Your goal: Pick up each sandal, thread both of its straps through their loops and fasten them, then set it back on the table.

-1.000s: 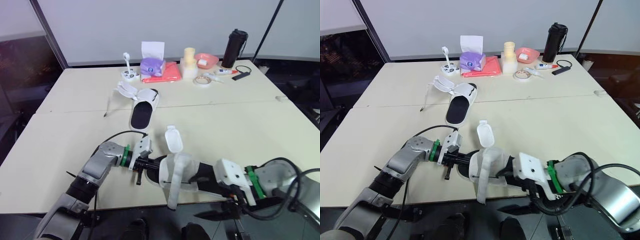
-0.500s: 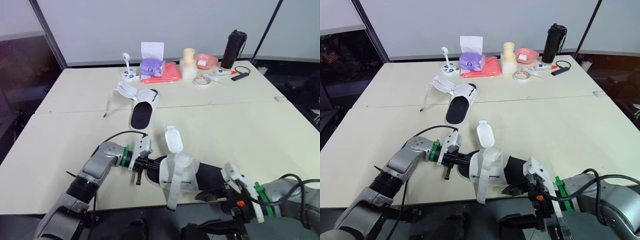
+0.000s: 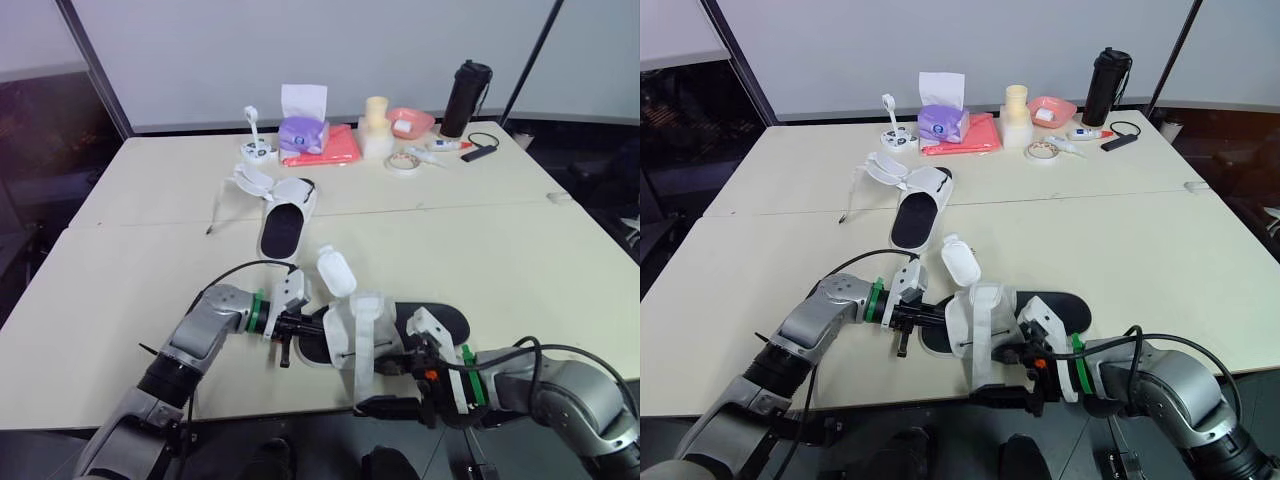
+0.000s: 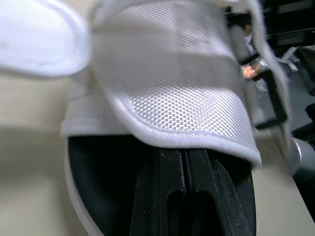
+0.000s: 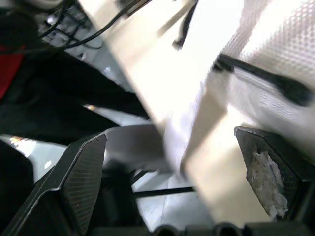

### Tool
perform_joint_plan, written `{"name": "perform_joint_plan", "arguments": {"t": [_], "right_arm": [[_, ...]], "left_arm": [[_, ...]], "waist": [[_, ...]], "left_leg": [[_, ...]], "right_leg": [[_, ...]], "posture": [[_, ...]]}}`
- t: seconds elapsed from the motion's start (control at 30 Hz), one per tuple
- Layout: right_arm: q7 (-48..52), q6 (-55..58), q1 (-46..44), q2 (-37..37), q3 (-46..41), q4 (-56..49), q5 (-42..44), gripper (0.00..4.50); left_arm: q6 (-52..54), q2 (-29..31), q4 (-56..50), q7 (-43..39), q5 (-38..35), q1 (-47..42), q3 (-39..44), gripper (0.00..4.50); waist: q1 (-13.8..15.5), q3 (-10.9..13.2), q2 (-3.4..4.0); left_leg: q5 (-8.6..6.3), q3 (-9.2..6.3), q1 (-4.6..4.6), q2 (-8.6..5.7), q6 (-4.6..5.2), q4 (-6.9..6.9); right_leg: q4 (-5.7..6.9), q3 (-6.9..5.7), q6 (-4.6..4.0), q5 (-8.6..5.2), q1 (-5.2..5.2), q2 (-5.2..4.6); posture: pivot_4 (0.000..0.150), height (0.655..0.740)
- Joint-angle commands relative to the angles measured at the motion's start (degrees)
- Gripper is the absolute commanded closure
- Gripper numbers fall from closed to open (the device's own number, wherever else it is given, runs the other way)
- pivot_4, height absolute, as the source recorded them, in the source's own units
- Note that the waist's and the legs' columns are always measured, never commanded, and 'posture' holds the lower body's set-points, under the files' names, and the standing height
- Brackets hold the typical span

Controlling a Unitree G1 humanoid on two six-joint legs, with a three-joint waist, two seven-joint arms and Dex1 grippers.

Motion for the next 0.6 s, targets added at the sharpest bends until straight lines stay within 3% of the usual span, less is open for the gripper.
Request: {"name": "perform_joint_plan", "arguments": {"t": [0.03, 0.4, 0.5, 0.6], "right_arm": [[-0.86, -0.29, -2.6, 1.7, -0.67, 0.42, -0.04, 0.04], [2.3, 1.28, -0.34, -0.5, -1.78, -0.58, 1.33, 0.04], [2.81, 1.59, 0.26, -1.0, -2.08, -0.52, 1.62, 0.83], [2.7, 1.74, 0.47, -0.44, -1.74, -0.62, 1.65, 2.34]], "left_arm": [[-0.47, -0.16, 0.93, 0.12, 0.43, -1.19, 0.56, 4.5], [-1.81, -0.58, 2.65, 0.18, 1.01, -1.72, 0.38, 4.5], [-2.04, -0.66, 2.92, 0.07, 1.22, -1.79, 0.39, 4.5], [-2.27, -0.74, 3.35, -0.01, 1.36, -1.98, 0.42, 4.5]], "waist": [[0.02, 0.0, 0.0], [0.08, 0.0, 0.0], [0.05, 0.0, 0.01], [0.06, 0.0, 0.0]], "left_leg": [[0.0, 0.0, -0.01, -0.01, 0.0, -0.01], [-0.01, 0.0, -0.03, -0.03, 0.01, -0.01], [-0.02, 0.01, -0.02, -0.04, 0.03, -0.01], [-0.02, 0.01, -0.02, -0.04, 0.03, -0.01]], "right_leg": [[0.0, 0.0, 0.0, 0.0, -0.02, 0.0], [0.0, 0.0, 0.02, 0.0, -0.02, 0.0], [0.0, 0.0, 0.02, 0.01, -0.01, 0.0], [0.0, 0.0, 0.03, 0.01, -0.01, 0.0]], "posture": [[0.15, 0.7344], [0.15, 0.7344], [0.15, 0.7344], [0.15, 0.7344]]}}
